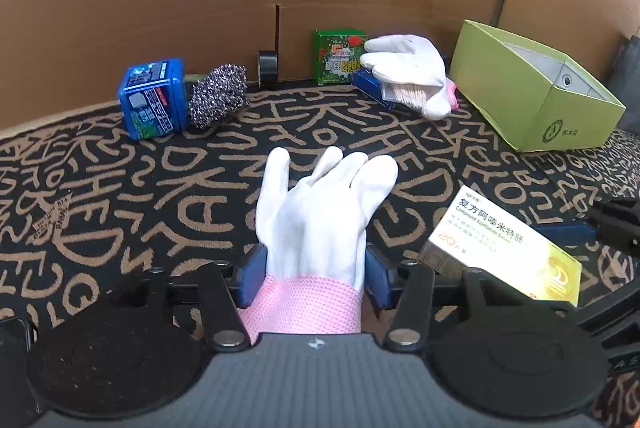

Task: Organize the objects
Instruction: 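Carry the glove and yellow medicine box into the shoebox and open both tools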

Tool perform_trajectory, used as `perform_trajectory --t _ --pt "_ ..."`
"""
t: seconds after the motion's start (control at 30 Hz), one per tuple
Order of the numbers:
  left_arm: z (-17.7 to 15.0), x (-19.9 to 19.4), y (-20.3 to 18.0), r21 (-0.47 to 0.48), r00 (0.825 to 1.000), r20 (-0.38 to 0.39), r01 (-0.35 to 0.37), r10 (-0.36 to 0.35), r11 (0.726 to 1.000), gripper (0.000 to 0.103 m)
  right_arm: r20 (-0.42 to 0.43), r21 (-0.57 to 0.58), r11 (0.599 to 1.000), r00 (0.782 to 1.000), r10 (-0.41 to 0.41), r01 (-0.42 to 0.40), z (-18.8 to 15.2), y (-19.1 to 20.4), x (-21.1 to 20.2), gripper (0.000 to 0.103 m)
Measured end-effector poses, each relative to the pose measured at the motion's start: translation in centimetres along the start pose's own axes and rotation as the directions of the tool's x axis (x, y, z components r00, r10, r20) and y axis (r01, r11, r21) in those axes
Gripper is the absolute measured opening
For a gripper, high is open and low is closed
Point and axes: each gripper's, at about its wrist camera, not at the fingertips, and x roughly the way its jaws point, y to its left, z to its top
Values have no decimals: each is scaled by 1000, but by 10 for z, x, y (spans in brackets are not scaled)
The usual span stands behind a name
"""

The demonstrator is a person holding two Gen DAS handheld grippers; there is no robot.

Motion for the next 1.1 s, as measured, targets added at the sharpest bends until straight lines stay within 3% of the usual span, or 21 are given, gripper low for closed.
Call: perform_trajectory --t 0.13,0.23,0.4,0.67,0.93,1.1 --pt "2 -2 -2 30 1000 -15 2 -1 1000 23 -1 -45 999 1000 -20 20 0 6 -3 67" --pt "2 -5 -4 17 1000 -21 11 -11 1000 10 18 -54 998 999 -31 32 0 8 -7 67" --pt "6 -14 -17 27 997 -24 72 -71 997 8 62 -25 999 997 -43 45 2 0 -24 66" --pt "45 -45 -59 85 981 81 169 -176 982 8 180 41 993 977 -115 110 9 -29 -76 66" --pt "98 -53 -108 104 939 167 287 -302 952 8 296 150 962 918 -262 226 21 -83 -138 66" --pt "130 -35 -146 96 911 150 373 -384 923 8 307 207 920 871 -385 333 32 -127 -159 66"
